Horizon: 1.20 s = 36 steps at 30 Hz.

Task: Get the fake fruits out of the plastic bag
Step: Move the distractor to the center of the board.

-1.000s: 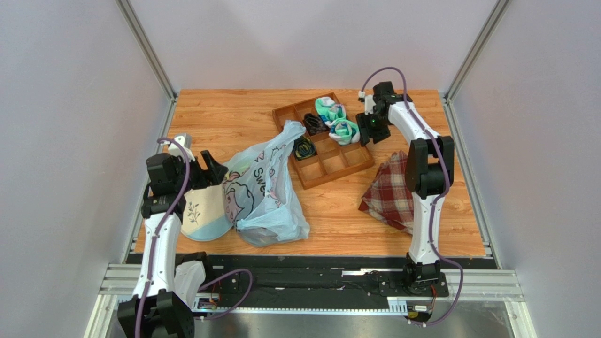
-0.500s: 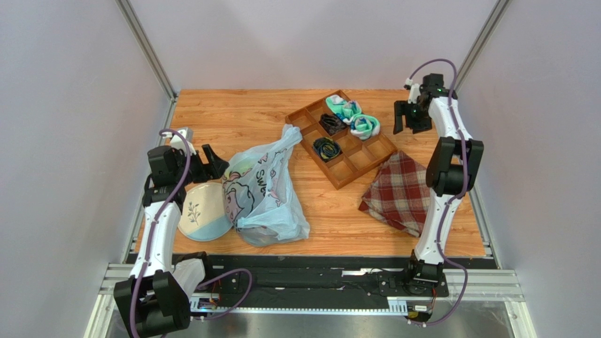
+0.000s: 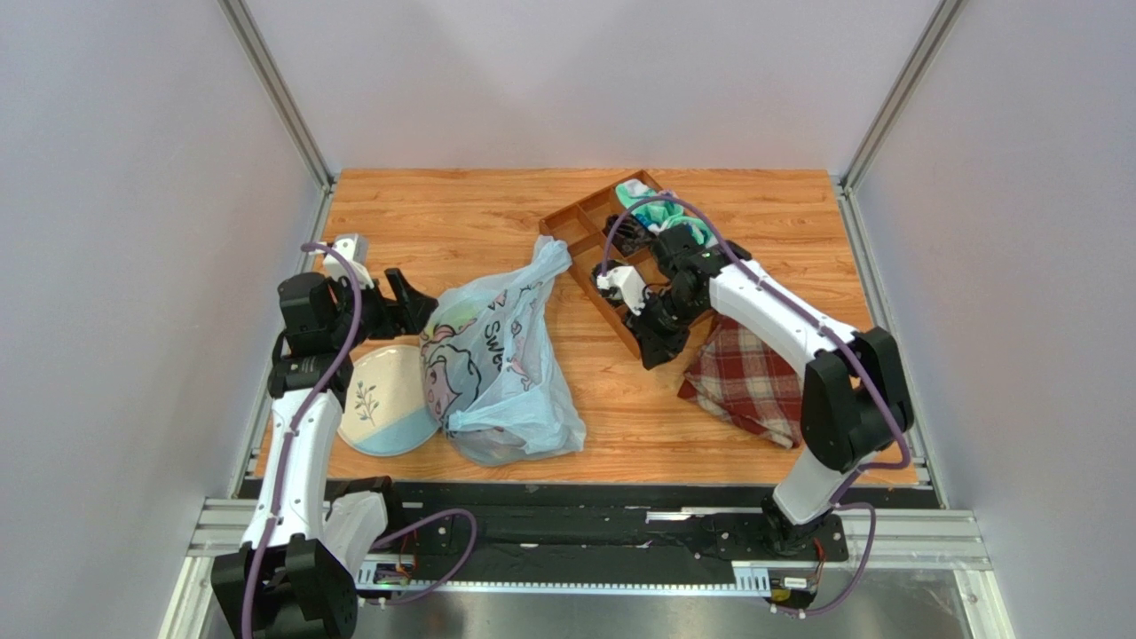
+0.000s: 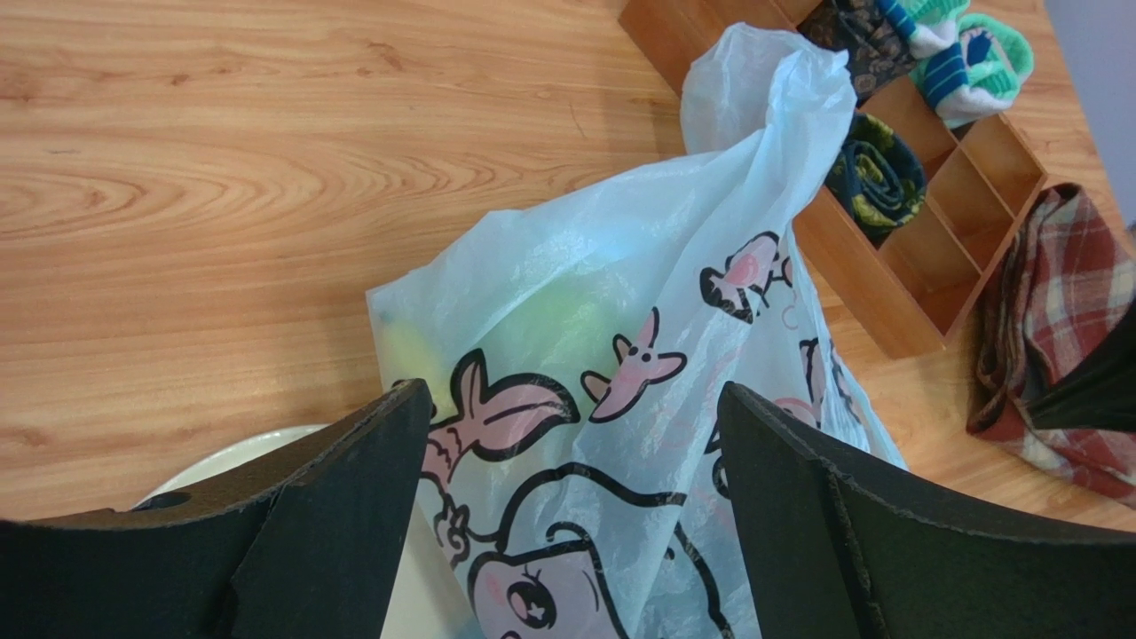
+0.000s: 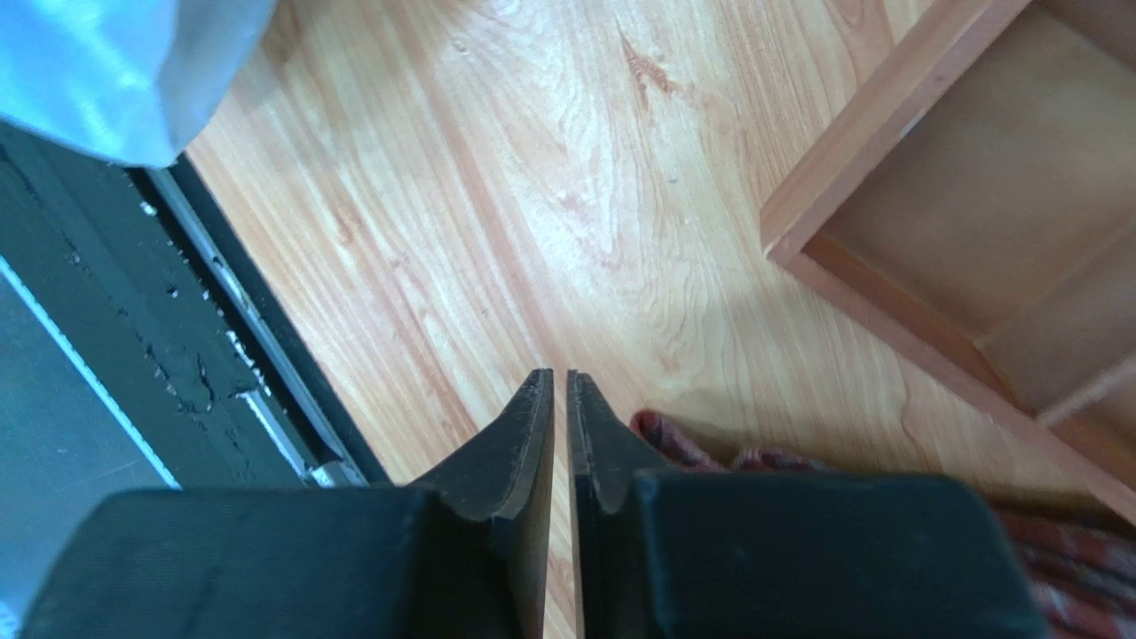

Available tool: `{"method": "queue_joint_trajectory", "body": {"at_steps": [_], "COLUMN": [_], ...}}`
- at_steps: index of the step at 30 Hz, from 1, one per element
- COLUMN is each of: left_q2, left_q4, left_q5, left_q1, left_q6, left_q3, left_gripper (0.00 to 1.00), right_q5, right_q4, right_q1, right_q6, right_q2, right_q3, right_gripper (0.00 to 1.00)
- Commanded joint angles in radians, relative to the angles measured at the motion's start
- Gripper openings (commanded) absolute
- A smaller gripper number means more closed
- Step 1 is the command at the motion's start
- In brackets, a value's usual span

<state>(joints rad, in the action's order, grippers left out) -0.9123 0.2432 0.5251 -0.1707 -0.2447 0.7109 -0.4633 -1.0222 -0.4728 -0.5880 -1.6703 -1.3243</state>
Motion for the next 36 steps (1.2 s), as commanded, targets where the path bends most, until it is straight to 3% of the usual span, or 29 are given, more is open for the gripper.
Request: {"method": "queue_joint_trajectory", "body": {"at_steps": [1,5,13,17,21,25,32,36], "left_q2": [0.0,0.016,0.032,0.029,0.01,-0.005,-0.051,-0.143], "left_q4": [0.004,-0.004,0.011,-0.015,-0.031,-0.022,-0.025,-0.013], "left_q5": [0.009,0.012,0.009,0.013,0.016,0.016,0.023,0.039], "left_q1": [0.003,0.002,0.004,0.004,0.005,0.019,0.128,0.201], "left_q6": [-0.03,-0.051,-0.033,-0.048,-0.051,-0.035,0.031,0.093], "left_q3": [0.048,0.027,0.012,-0.004,-0.008,0.002,0.019,0.099], "left_gripper": [0.86,0.83,0.83,0.83,0.83,0.82,0.84,0.9], "right_q5": [0.038,0.156,0.386,0.371,0.344,0.31,0.327,0.383], "right_q4": [0.065,0.083,0.152,0.102,0.09,0.106,0.129,0.157], "right_q1": [-0.012,0.005,0.132,0.174,0.175,0.175,0.207,0.229], "right_q6": [0.031,0.108,0.14,0.129,0.128,0.14,0.054,0.033], "right_q2": [-0.101,-0.282,-0.453,-0.477,-0.425,-0.246,0.012,0.069], "right_q3": [-0.047,-0.196,-0.499,-0.573,-0.512,-0.382,0.026,0.23], "right_gripper": [0.1,0.07,0.06,0.07,0.09,0.1,0.18,0.21]}}
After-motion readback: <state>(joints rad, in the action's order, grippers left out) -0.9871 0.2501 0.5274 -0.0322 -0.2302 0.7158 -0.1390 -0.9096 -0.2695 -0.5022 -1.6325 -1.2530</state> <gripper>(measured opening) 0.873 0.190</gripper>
